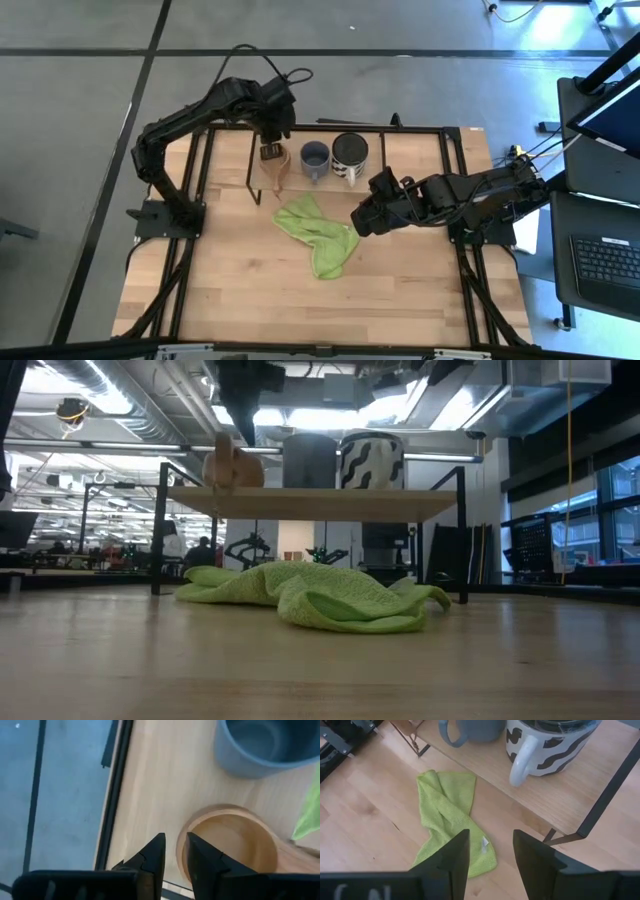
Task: Stack small to large cups/mugs on shelf
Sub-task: Return to Home Position
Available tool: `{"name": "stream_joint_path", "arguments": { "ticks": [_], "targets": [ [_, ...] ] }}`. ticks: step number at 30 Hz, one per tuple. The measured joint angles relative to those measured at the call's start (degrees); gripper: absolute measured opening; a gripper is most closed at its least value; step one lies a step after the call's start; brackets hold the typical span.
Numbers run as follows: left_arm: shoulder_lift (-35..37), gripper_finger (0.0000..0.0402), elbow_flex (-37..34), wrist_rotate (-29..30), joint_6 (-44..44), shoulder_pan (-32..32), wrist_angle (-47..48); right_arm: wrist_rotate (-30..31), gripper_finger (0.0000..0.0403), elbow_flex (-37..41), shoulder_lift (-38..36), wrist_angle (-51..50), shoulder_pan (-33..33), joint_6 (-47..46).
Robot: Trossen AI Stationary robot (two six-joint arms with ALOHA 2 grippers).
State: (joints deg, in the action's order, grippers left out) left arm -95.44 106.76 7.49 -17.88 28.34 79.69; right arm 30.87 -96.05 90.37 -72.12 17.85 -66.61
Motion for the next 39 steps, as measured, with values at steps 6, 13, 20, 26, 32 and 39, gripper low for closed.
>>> {"name": "stream_joint_path", "arguments": {
  "ticks": [6, 13, 20, 26, 32, 39],
  "targets": [
    [1.3, 0.0067, 5.0, -6.2, 10.1, -4.8, 4.1, 0.0, 0.0152, 0.0, 0.0, -0.5, -0.8, 2.4],
    [7.4, 0.0067, 1.6, -7.7, 24.1, -27.5, -1.5, -2.3, 0.0152, 0.0, 0.0, 3.9, 2.4, 8.2],
    [17.6, 0.0067, -13.6, 9.9, 37.3, -51.9, -31.1, -15.1, 0.0137, 0.0, -1.3, 41.8, 7.9, 40.7],
    [28.3, 0.0067, -23.6, 30.6, 47.8, -65.1, -34.6, -11.7, 0.0118, -0.1, -14.1, 41.8, 7.5, 51.3],
    [37.2, 0.0067, -24.6, 35.3, 48.3, -72.8, -34.7, -4.6, 0.0114, -0.1, -25.8, 33.3, 8.2, 40.5],
    [43.6, 0.0067, -24.5, 23.8, 50.5, -74.6, -38.0, -5.0, 0.0114, -0.1, -33.8, 34.9, 8.2, 27.8]
  ]
}}
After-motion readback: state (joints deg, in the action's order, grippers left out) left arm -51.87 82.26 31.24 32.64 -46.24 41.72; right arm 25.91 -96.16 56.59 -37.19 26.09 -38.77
